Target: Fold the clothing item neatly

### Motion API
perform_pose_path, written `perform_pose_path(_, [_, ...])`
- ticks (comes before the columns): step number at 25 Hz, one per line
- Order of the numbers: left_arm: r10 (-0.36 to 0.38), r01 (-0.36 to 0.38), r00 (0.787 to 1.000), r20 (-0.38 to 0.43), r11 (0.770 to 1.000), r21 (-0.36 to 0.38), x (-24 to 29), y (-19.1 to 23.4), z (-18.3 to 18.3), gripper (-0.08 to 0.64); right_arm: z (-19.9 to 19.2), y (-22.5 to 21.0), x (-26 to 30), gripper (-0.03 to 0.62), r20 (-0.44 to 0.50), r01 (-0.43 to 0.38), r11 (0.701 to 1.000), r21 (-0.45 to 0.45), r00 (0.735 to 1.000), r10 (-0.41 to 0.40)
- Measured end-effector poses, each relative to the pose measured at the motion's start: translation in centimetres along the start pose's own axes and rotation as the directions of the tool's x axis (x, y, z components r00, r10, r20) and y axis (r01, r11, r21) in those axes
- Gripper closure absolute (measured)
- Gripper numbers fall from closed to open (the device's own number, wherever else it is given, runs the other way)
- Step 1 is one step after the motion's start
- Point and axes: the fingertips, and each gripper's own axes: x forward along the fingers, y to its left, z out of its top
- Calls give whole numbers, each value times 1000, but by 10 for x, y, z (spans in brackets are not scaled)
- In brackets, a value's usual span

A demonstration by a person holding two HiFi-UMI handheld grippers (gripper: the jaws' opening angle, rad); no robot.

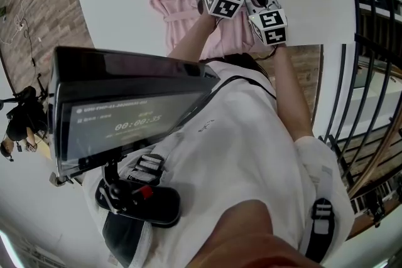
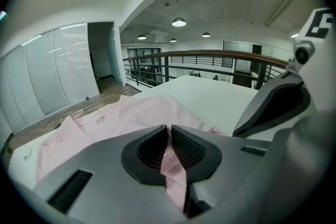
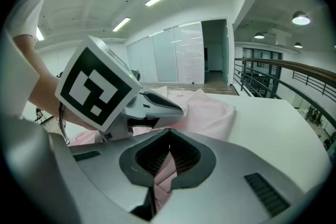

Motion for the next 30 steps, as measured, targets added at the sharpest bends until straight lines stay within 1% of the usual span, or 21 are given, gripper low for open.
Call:
perform_pose_path(6, [-49,50,998,-28,999,22,6,-16,-12,531,-6,-8,-8,588,-13,29,1000,13,1000,-28])
perform_pose_path(9, [-96,96,995,-24,995,19,10,-25,-17,523,-7,-13,-11,588,-18,40,999,17,999,-40])
perform_pose_path(10, [-118,118,993,-16,993,12,10,-29,-18,472,-6,-13,-12,588,-17,43,999,19,999,-42])
perform_pose_path(11, [-142,142,990,-6,990,3,11,-33,-19,438,-5,-14,-13,588,-16,45,999,19,999,-44])
perform_pose_path(13, [-186,186,983,7,983,-13,11,-41,-21,391,-7,-15,-14,588,-17,50,999,15,999,-49])
perform_pose_path(15, [-210,210,978,12,977,-19,11,-46,-22,361,-7,-17,-14,588,-17,53,999,12,998,-53])
perform_pose_path(17, [-217,218,976,25,976,-24,8,-48,-20,357,-5,-22,-14,588,-13,56,998,12,998,-56])
perform_pose_path(20, [-210,214,975,67,975,-56,0,-45,-14,357,-1,-30,-10,588,-2,61,998,10,998,-61])
perform_pose_path(24, [-148,159,983,108,982,-103,-11,-23,-11,357,14,-35,8,588,23,41,999,-11,999,-41])
perform_pose_path(26, [-110,122,988,108,985,-118,-13,-6,-9,357,24,-36,18,588,33,23,999,-31,999,-22])
perform_pose_path(28, [-72,83,993,91,988,-133,-12,14,-14,357,31,-36,31,588,36,-1,999,-49,999,3])
perform_pose_path(30, [-30,41,997,68,984,-172,-14,38,-26,357,33,-29,47,588,31,-25,998,-65,999,27])
